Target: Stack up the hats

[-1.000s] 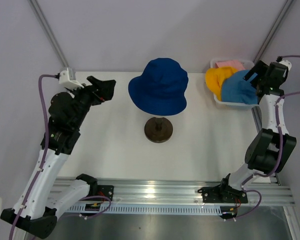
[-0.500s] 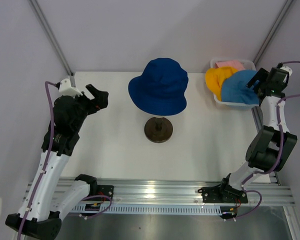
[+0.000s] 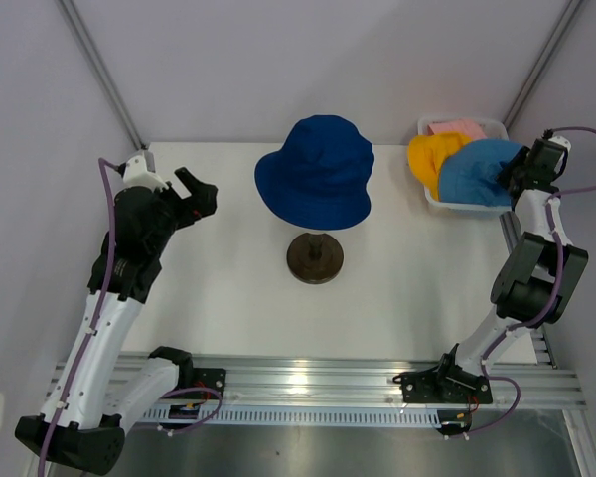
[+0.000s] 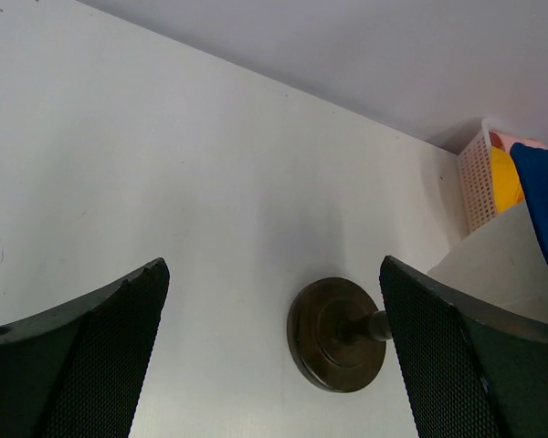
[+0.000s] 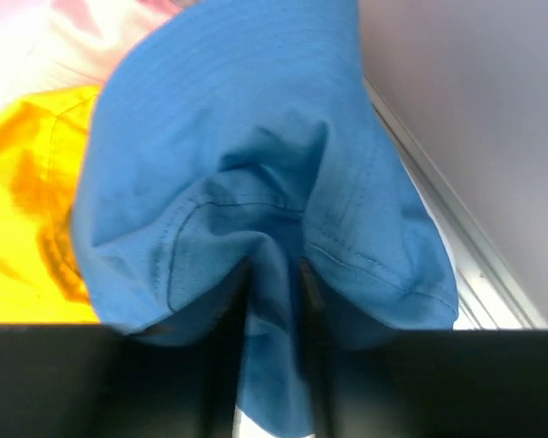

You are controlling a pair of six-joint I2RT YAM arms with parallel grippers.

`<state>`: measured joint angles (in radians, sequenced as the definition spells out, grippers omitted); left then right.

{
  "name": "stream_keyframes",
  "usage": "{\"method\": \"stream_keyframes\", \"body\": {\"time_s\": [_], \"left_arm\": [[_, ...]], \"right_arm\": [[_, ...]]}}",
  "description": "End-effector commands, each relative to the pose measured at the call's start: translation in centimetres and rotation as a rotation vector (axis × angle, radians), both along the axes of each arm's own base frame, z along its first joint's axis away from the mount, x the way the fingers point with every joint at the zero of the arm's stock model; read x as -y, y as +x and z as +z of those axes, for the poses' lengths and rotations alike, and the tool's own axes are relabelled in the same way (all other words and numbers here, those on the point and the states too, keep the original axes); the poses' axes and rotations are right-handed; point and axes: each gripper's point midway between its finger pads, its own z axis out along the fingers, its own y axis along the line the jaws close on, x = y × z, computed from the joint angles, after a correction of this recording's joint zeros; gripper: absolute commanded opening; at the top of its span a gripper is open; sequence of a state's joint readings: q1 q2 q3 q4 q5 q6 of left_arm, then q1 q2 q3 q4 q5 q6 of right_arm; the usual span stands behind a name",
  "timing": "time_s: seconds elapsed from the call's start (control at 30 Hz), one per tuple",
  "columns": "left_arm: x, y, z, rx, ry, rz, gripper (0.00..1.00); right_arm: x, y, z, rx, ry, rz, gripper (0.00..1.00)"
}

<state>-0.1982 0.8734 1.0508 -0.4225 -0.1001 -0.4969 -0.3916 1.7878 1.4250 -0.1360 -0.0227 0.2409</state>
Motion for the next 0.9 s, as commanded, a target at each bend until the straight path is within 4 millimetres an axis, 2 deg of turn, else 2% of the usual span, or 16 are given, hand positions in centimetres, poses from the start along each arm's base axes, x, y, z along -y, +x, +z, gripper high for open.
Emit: {"method": "stream_keyframes", "body": {"time_s": [0.0,0.07,0.13,0.17,0.23,0.3,0.33,0.37,0.47,0.57,0.63,0.67,0.7,0.77,0.8,0.87], "left_arm": [[-0.1,-0.2,0.4,0.018,-0.018,0.0,1.0],[-0.2,-0.3,0.3,0.015,-0.017,0.001,1.0],[-0.2,-0.5,0.6,0.02,-0.02,0.0,1.0],[-0.2,-0.5,0.4,0.017,-0.022,0.001,1.0],[-0.1,-0.7,0.8,0.033,-0.03,-0.003,1.0],[0.0,-0.8,1.1,0.046,-0.036,-0.007,0.99],[0.1,-0.8,1.3,0.053,-0.038,-0.016,0.99],[0.2,-0.8,1.6,0.061,-0.04,-0.021,0.99],[0.5,-0.7,1.9,0.075,-0.046,-0.035,0.99],[0.6,-0.4,1.4,0.073,-0.061,-0.035,0.99],[1.1,-0.1,1.0,0.069,-0.074,-0.052,0.99],[1.2,0.0,1.0,0.066,-0.073,-0.059,0.99],[1.3,0.0,1.1,0.068,-0.073,-0.063,1.0],[1.3,0.1,1.5,0.071,-0.071,-0.067,0.99],[1.4,0.1,1.5,0.072,-0.071,-0.069,0.99],[1.5,0.1,1.7,0.084,-0.085,-0.074,0.99]], "right_arm": [[0.2,1.1,2.6,0.105,-0.018,0.009,0.26],[0.6,0.8,4.0,0.134,-0.037,-0.013,0.11],[0.2,0.2,6.9,0.198,-0.054,0.005,0.0],[-0.1,0.0,7.9,0.217,-0.061,0.02,0.0],[-1.5,-0.5,12.3,0.32,-0.086,0.084,0.0],[-3.1,-0.9,15.2,0.379,-0.085,0.153,0.0],[-3.9,-1.5,18.2,0.435,-0.102,0.184,0.0],[-4.8,-1.7,19.7,0.462,-0.102,0.222,0.0],[-8.9,-3.0,25.7,0.583,-0.11,0.401,0.0],[-14.0,-4.6,29.9,0.67,-0.099,0.564,0.0],[-19.5,-6.3,33.5,0.727,-0.1,0.705,0.0],[-20.0,-6.9,34.6,0.743,-0.108,0.731,0.0],[-22.5,-7.7,35.6,0.763,-0.095,0.807,0.0],[-25.1,-8.8,37.1,0.77,-0.026,0.89,0.0],[-26.7,-9.9,39.3,0.803,-0.019,0.968,0.0],[-29.9,-11.8,40.4,0.797,0.051,1.113,0.0]]}}
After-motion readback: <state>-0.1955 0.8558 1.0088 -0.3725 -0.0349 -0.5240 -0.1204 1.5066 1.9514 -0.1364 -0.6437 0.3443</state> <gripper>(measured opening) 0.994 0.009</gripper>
